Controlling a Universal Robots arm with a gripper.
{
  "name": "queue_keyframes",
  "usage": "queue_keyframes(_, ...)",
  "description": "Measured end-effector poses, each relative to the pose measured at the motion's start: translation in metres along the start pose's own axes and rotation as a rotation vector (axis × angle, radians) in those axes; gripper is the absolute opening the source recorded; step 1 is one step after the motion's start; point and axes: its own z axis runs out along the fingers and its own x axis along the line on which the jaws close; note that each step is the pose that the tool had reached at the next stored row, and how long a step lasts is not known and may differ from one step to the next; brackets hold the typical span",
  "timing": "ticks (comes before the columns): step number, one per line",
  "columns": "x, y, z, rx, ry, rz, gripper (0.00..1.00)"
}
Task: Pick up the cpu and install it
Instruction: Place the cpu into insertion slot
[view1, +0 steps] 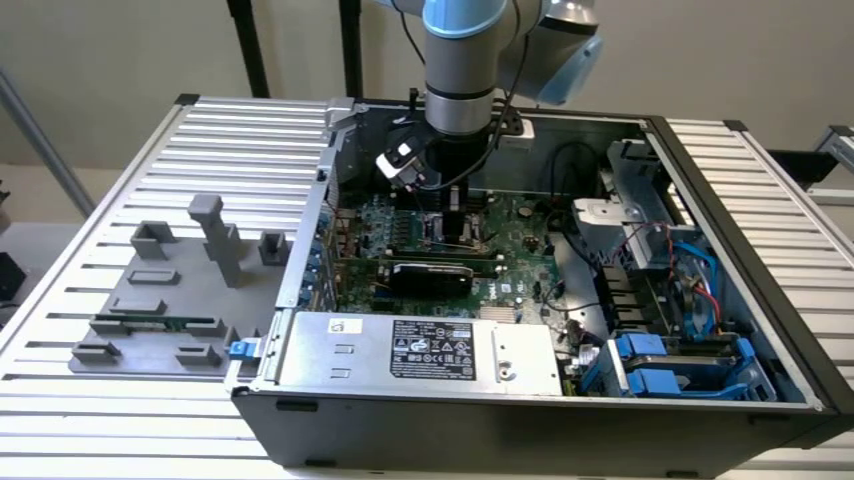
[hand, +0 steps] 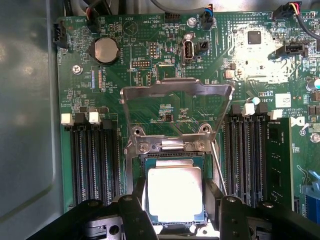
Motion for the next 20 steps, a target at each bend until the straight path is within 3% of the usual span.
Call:
queue_keyframes(3,0.0,0.0001,0.0003,-0.0006,0.0007,0.001,0.56)
queue_keyframes(4,0.0,0.0,0.0001,-0.0002,0.0001,0.001,0.63)
queue_keyframes(10,0.0,0.0,-0.0008,0.0002,-0.0005,0.001,0.63)
queue_keyframes(20,0.0,0.0008,-0.0141,0.0001,-0.0004,0.001,0.63)
